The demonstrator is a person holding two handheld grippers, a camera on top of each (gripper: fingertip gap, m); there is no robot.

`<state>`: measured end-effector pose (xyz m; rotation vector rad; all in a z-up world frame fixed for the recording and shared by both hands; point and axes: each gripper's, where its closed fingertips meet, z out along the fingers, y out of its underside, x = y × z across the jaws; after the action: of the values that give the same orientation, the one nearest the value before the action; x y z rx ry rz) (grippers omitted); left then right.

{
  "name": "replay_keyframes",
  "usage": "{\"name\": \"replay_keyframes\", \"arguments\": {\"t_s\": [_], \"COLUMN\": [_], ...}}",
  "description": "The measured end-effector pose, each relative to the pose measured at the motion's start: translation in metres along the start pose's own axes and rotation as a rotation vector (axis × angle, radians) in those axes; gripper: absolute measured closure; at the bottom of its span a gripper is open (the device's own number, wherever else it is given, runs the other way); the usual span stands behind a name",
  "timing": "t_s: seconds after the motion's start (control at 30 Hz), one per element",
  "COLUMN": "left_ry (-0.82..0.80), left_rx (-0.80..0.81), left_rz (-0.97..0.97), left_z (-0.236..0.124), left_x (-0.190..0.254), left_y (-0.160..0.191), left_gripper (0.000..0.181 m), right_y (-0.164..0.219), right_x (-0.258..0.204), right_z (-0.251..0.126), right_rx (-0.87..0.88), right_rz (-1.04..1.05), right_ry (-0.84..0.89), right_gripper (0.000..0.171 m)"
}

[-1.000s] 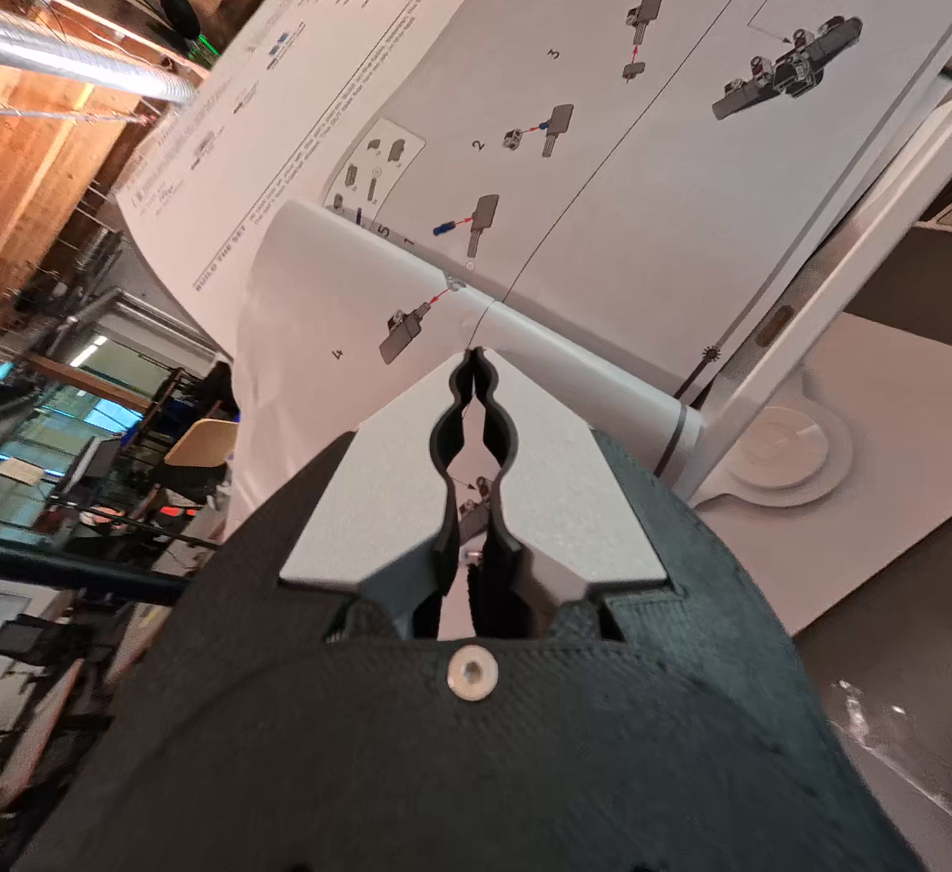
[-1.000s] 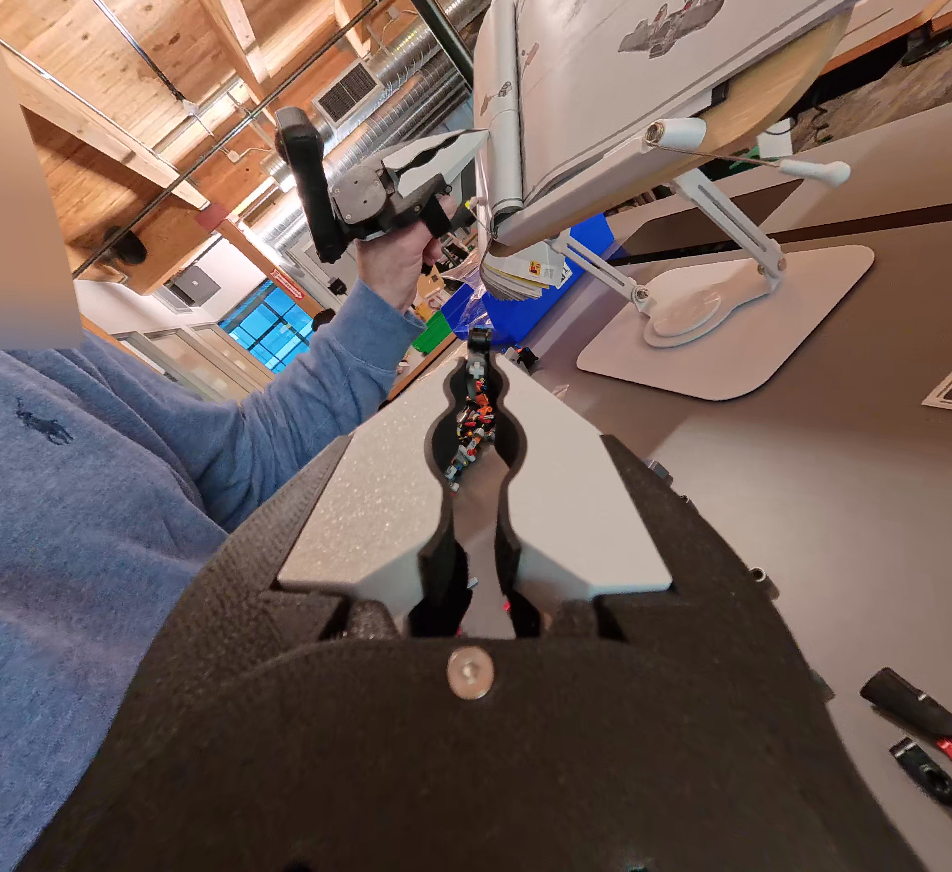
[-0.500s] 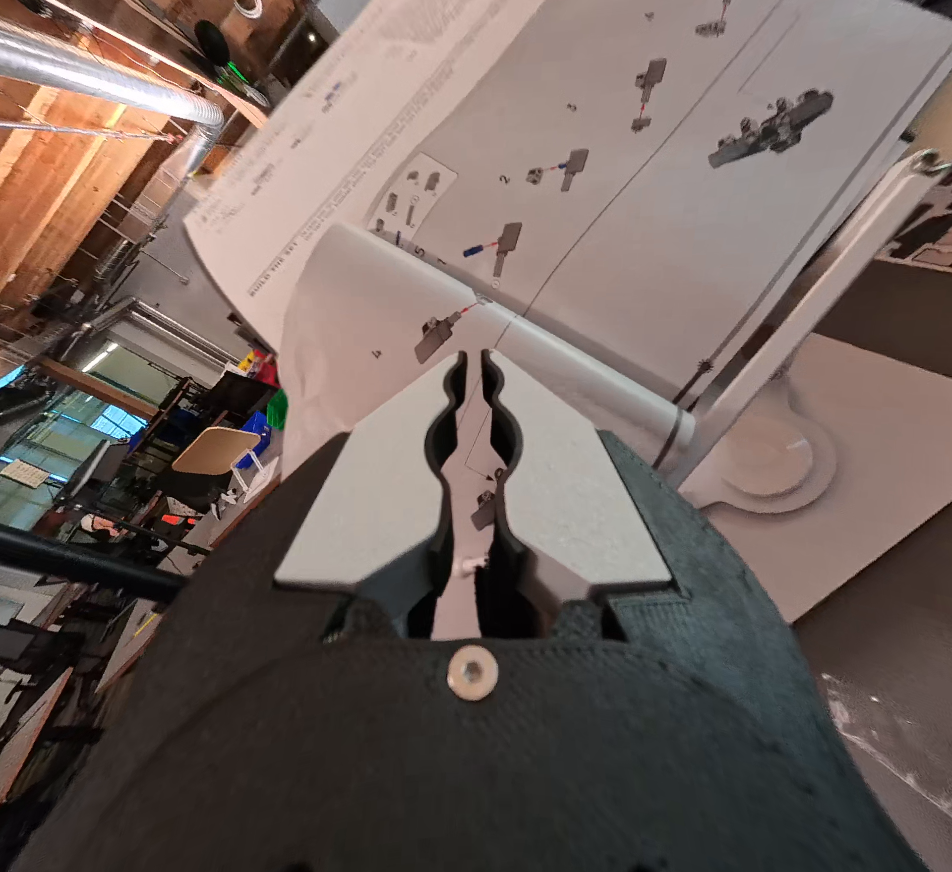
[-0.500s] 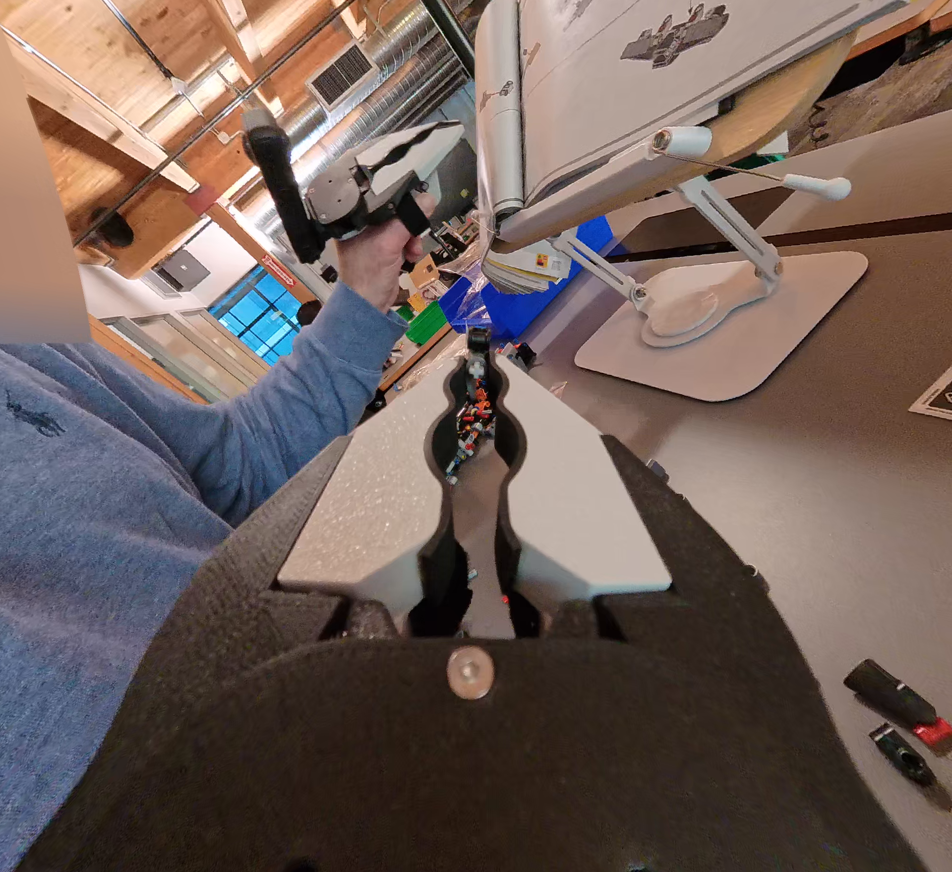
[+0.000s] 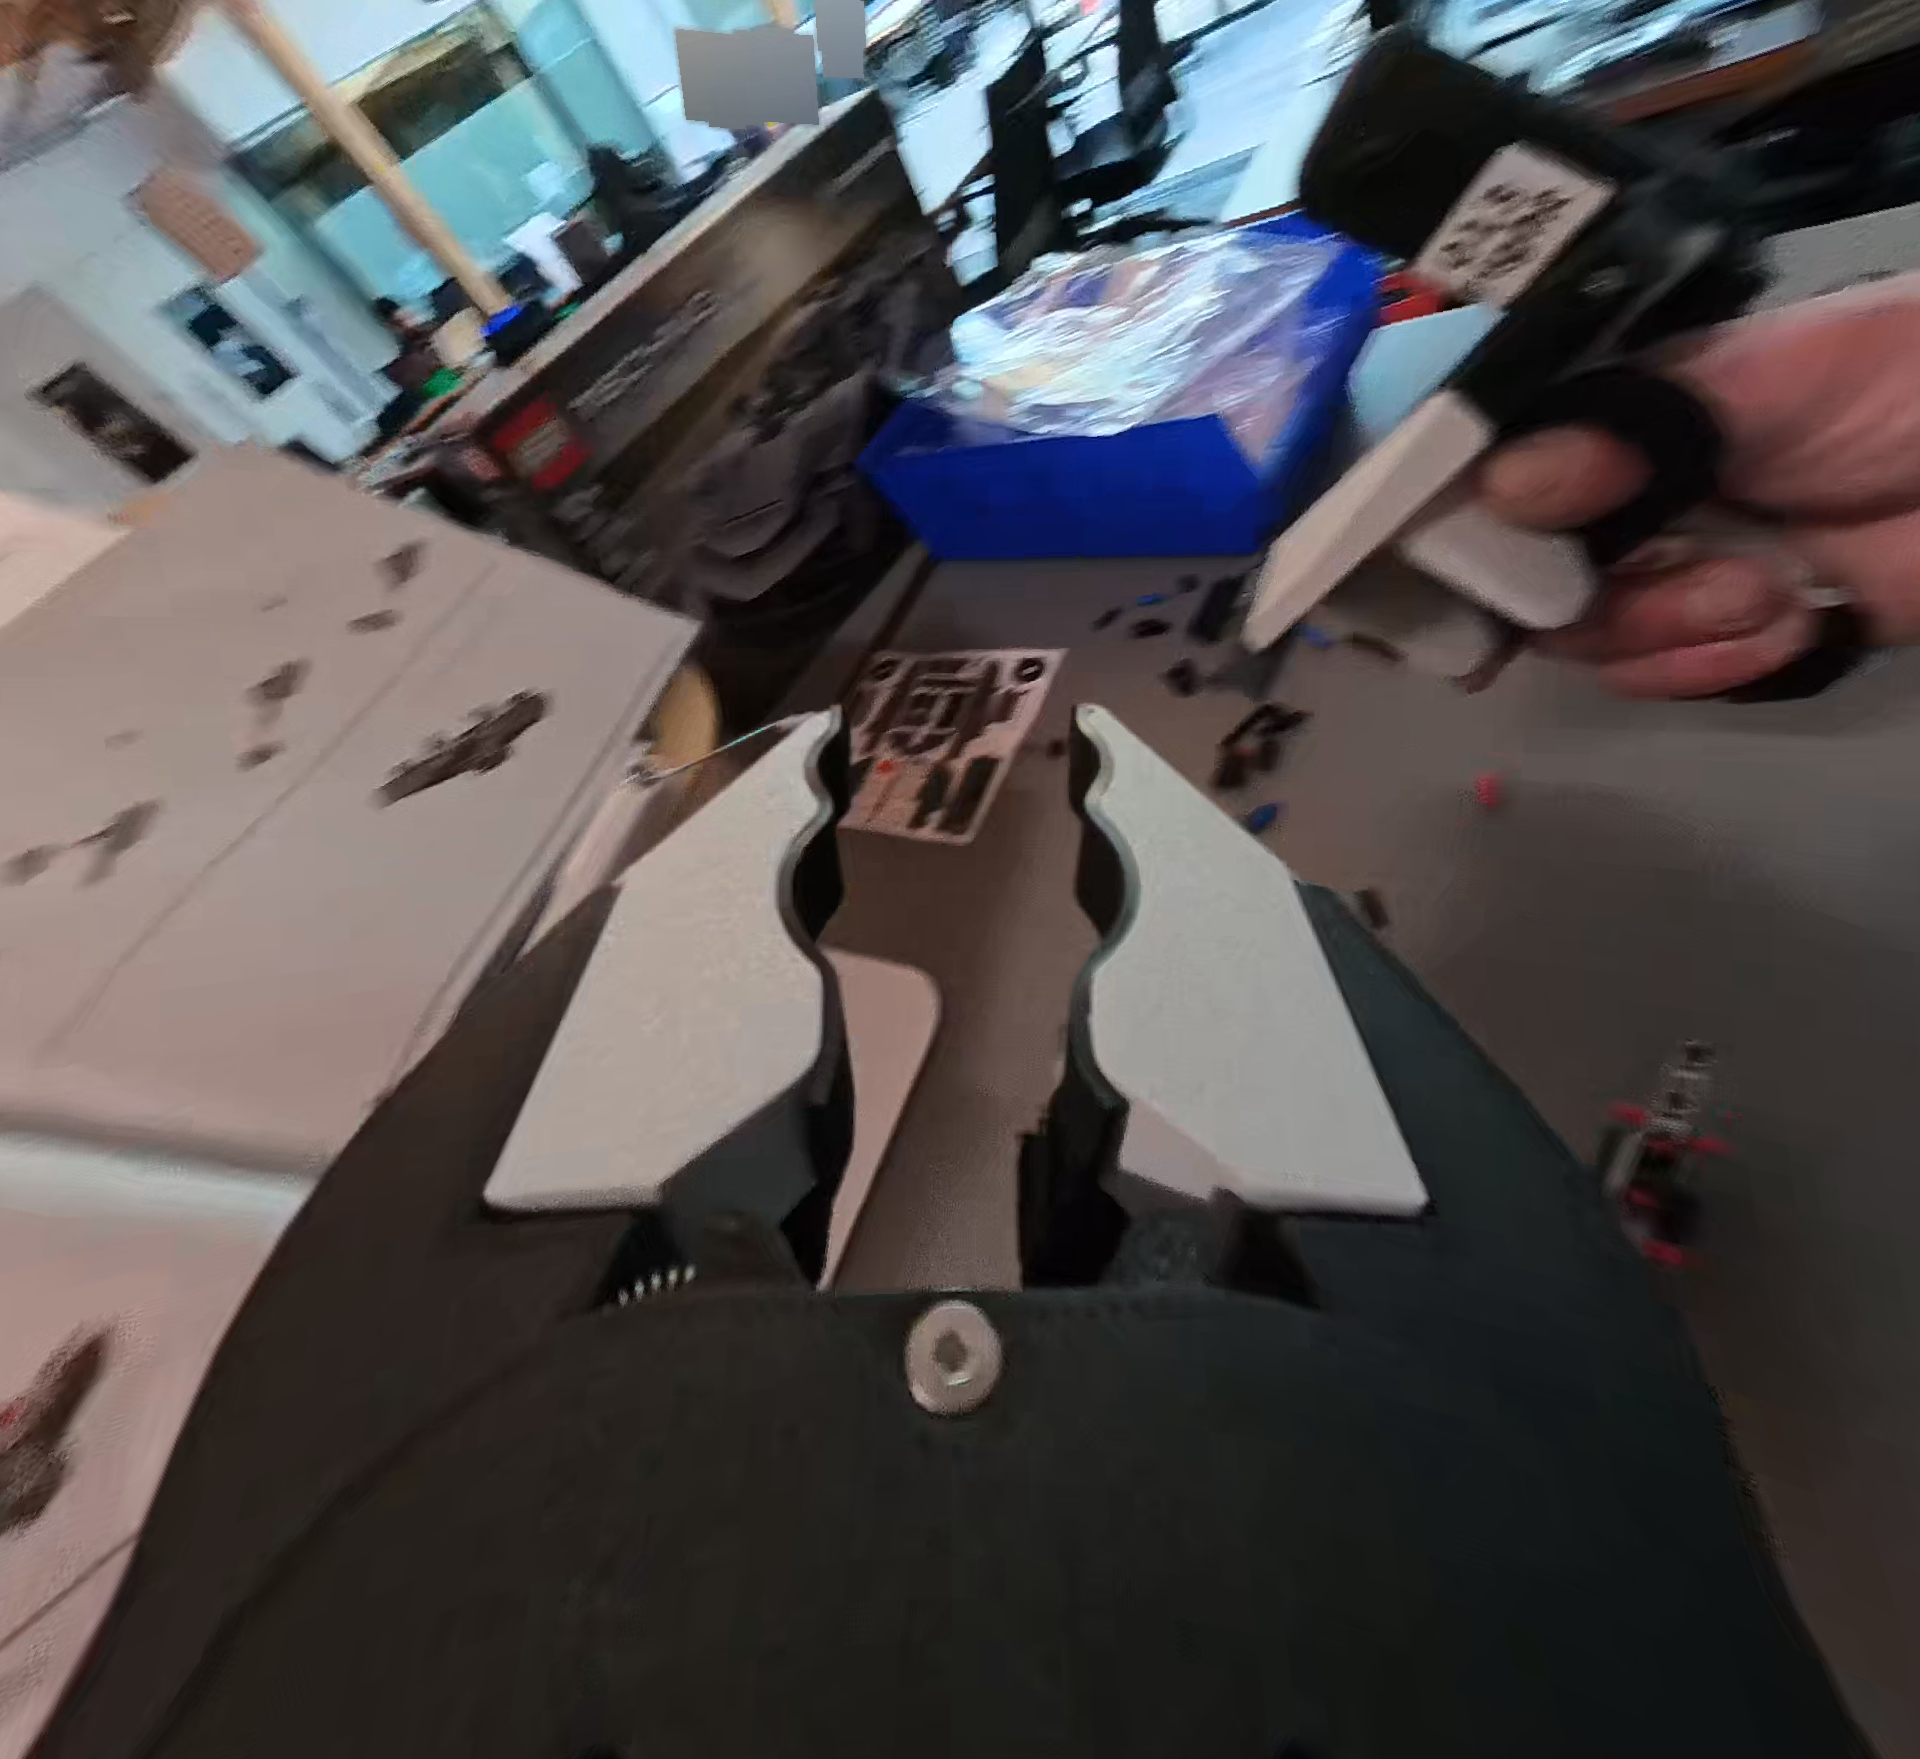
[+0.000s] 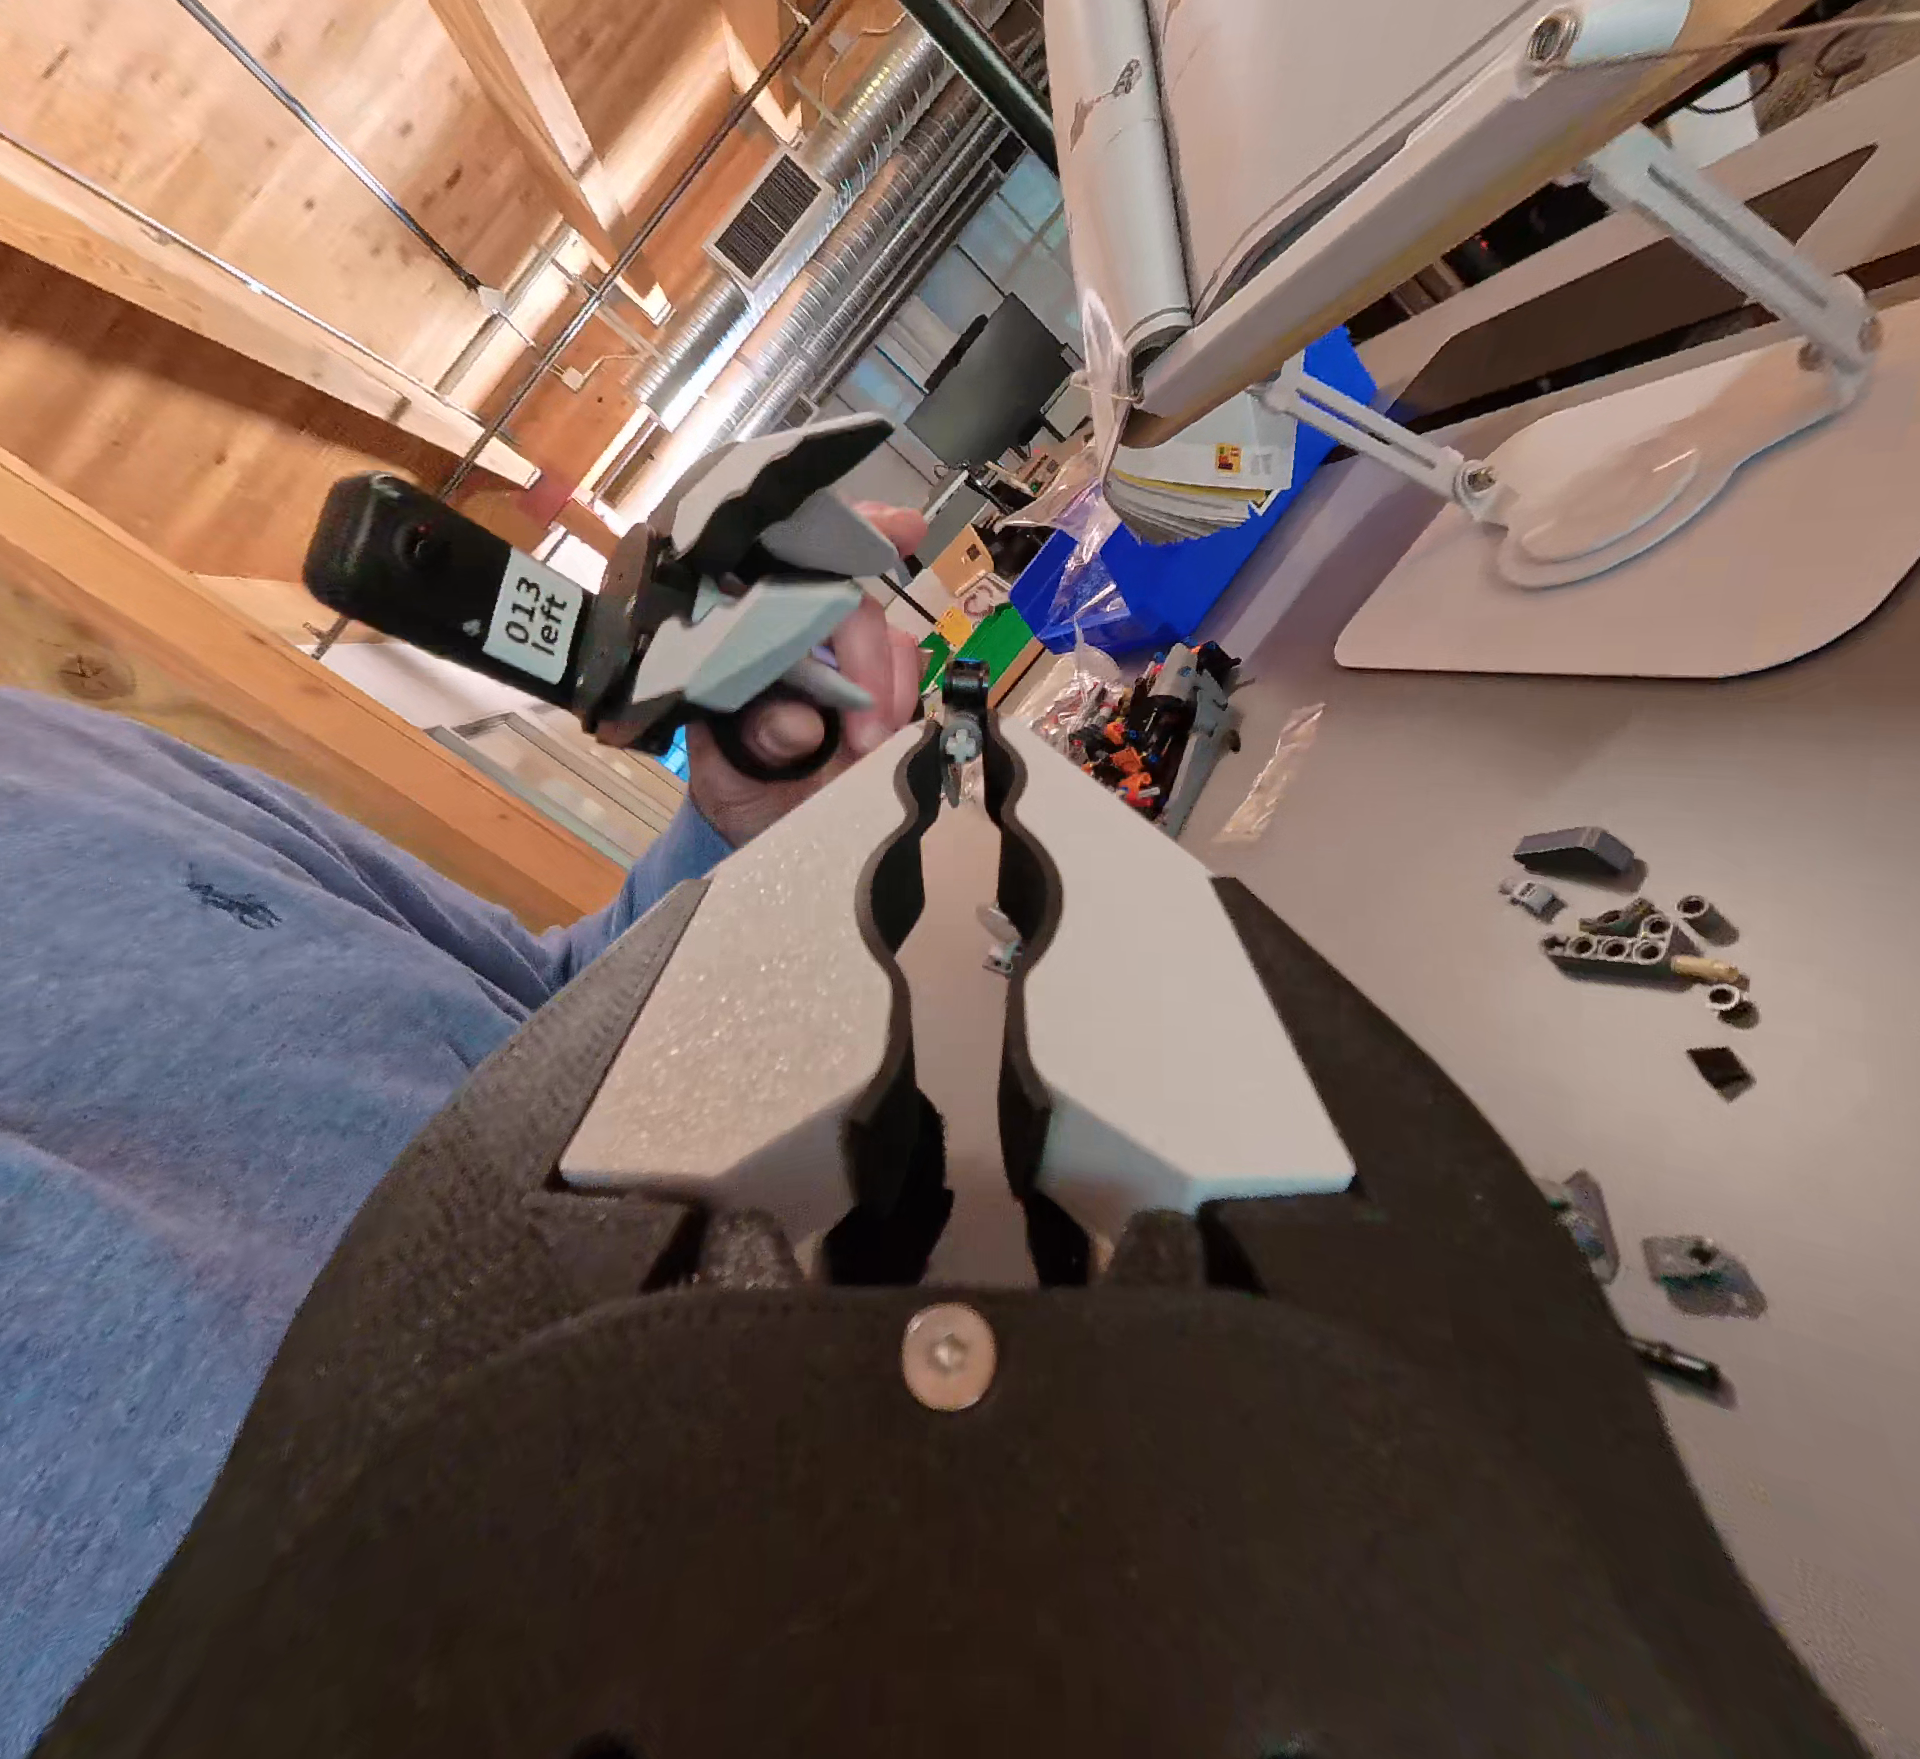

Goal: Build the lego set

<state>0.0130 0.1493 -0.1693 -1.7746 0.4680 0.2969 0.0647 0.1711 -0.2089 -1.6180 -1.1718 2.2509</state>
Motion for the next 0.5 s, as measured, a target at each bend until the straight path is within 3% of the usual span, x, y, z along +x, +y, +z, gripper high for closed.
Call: {"name": "replay_keyframes", "arguments": {"t_s": [0.23,0.5], "left_ry": [0.235,0.269], "left_rx": [-0.016,-0.052], "left_rz": [0.163,0.161], "left_z": [0.02,0.016], "left_x": [0.089,0.116], "left_y": [-0.002,0.016], "left_gripper": [0.13,0.157], "right_y": [0.023,0.06], "right_x": [-0.018,-0.023], "right_z": [-0.003,-0.004], "right_rx": [-0.012,-0.056], "right_rz": [0.067,0.152], "right_ry": [-0.013,-0.002], "right_gripper": [0.167,0.167]}}
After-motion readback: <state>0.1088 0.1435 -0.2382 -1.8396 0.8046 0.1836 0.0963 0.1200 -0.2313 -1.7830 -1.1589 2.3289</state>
